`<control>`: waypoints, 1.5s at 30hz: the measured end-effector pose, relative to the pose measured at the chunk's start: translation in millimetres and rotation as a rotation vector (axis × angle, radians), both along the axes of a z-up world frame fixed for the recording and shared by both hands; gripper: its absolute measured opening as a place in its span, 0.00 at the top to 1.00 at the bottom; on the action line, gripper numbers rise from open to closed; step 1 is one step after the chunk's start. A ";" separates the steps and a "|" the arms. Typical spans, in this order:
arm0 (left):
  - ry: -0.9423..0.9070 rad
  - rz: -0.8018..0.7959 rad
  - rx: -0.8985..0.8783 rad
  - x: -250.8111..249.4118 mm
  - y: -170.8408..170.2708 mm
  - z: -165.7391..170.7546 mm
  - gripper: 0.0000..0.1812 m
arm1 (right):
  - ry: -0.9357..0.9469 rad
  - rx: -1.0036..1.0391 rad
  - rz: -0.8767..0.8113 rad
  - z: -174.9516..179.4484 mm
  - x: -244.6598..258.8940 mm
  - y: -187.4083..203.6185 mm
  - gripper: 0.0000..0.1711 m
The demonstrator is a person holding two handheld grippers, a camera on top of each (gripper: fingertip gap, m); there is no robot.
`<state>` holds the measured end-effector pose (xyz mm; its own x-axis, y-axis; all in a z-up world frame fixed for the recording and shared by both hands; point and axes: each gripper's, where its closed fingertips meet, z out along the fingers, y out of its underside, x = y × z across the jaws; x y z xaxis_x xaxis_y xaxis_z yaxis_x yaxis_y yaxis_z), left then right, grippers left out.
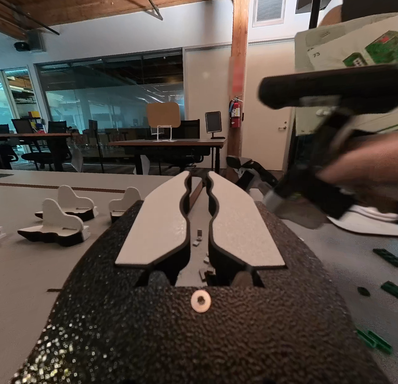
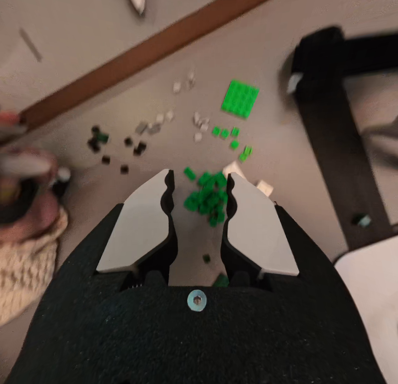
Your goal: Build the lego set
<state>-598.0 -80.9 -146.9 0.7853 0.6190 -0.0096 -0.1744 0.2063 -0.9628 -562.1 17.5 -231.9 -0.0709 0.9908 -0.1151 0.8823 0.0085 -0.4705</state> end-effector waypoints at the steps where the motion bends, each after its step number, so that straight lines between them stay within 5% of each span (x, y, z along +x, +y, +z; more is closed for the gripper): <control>1: -0.001 0.009 0.002 -2.8 -2.1 0.5 0.93 | -0.016 0.010 -0.019 -2.4 -18.8 3.3 0.73; 6: -0.044 0.047 0.041 -18.4 -14.2 1.7 0.93 | -0.123 0.018 -0.129 -21.7 -76.2 20.5 0.72; 13: -0.067 0.036 0.056 -18.7 -12.9 1.3 0.93 | -0.244 0.005 -0.229 -45.9 -86.9 38.7 0.71; 22: -0.042 0.043 0.036 -18.6 -13.1 1.9 0.93 | -0.327 0.079 -0.196 -55.8 -78.9 37.9 0.73; 29: -0.046 0.057 0.034 -23.0 -16.7 1.1 0.93 | -0.279 0.148 -0.134 -54.4 -80.5 37.2 0.81; 32: -0.049 0.064 0.036 -25.2 -18.8 1.0 0.93 | -0.161 0.101 -0.009 -37.0 -73.4 7.0 0.81; 37: -0.066 0.043 0.081 -26.0 -21.6 3.9 0.93 | 0.092 0.053 0.276 22.6 24.0 -74.3 0.81; 41: -0.070 0.025 0.040 -20.2 -12.1 -2.6 0.93 | 0.171 0.152 0.291 40.5 125.8 -65.7 0.81; 45: -0.028 -0.018 -0.007 -4.8 1.9 -4.9 0.93 | 0.048 0.141 0.290 6.9 226.5 -53.6 0.81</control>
<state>-602.8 -79.0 -151.8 0.7962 0.6050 0.0080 -0.1438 0.2020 -0.9688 -335.6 -36.1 -225.0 -0.3545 0.9345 0.0326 0.8104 0.3244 -0.4879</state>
